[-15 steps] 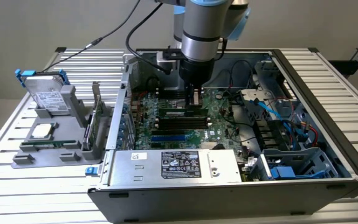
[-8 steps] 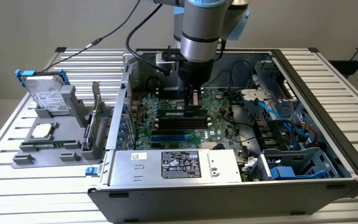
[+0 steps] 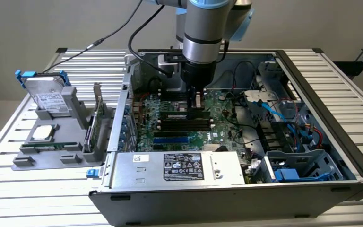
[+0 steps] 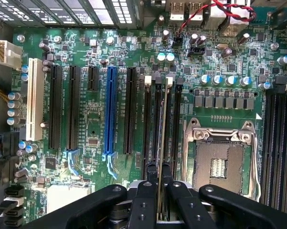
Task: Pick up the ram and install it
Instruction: 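Insert the ram into the slot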
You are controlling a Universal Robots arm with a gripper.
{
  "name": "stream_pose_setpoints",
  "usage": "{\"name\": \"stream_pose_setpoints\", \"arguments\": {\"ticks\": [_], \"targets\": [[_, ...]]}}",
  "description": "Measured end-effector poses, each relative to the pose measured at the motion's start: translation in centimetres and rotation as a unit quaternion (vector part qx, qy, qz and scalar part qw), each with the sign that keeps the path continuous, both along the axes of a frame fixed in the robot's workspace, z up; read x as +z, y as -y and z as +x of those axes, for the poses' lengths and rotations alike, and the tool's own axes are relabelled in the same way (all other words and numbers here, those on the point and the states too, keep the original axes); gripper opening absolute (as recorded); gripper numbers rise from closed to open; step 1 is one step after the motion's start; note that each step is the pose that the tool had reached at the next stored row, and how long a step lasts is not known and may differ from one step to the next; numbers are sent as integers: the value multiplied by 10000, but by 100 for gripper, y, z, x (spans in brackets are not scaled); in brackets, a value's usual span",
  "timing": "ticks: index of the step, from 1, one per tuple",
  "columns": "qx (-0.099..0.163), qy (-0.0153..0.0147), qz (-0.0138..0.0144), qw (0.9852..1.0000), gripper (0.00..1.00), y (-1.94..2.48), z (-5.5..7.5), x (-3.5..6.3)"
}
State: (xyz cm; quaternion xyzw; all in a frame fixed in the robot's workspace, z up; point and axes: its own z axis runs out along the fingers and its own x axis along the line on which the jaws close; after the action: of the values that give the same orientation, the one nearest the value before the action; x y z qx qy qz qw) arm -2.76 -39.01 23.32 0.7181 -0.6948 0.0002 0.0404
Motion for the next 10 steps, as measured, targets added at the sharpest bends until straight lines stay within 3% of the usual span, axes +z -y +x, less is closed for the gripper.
{"name": "stream_pose_setpoints", "arguments": {"ticks": [10], "targets": [[66,0,0,10000,14,23,0,-17]]}}
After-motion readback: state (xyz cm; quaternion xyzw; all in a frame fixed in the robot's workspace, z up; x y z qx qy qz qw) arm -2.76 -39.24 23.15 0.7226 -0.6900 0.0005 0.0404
